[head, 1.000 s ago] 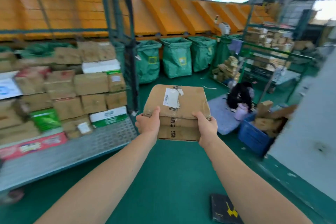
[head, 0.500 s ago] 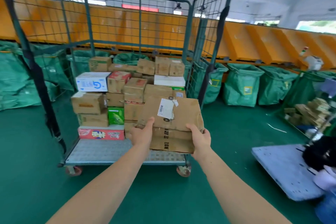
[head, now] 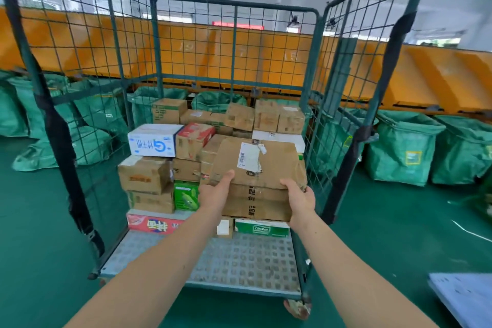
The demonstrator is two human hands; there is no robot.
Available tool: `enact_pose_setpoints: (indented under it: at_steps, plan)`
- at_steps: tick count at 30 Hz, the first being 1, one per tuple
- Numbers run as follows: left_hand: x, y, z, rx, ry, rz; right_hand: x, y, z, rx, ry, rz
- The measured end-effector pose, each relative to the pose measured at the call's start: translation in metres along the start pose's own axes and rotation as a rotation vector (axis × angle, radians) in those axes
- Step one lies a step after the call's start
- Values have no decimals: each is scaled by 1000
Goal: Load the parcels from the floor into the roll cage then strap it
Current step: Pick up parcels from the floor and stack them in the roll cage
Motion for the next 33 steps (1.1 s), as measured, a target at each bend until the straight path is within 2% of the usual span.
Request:
enact_pose_setpoints:
  at_steps: [4, 10, 22, 33]
  plan:
    - [55, 18, -5, -32, -30, -4, 55, 30, 7, 33, 16, 34]
    - [158, 36, -20, -30, -16, -44, 143, 85, 14, 30, 3, -4]
    - [401, 31, -117, -18, 28, -70, 319, 305, 49, 35, 7, 85]
    - [595, 13, -163, 165, -40, -233, 479, 453, 46, -66, 118, 177]
Point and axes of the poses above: each hand's wrist, its own x-axis towards the middle knuckle, its own y-axis out of the palm, z = x × y, the point moved 7 cm from there along x, towards the middle knuckle, and after that the axes turned 4 degrees about -x, right-handed, at the moved point
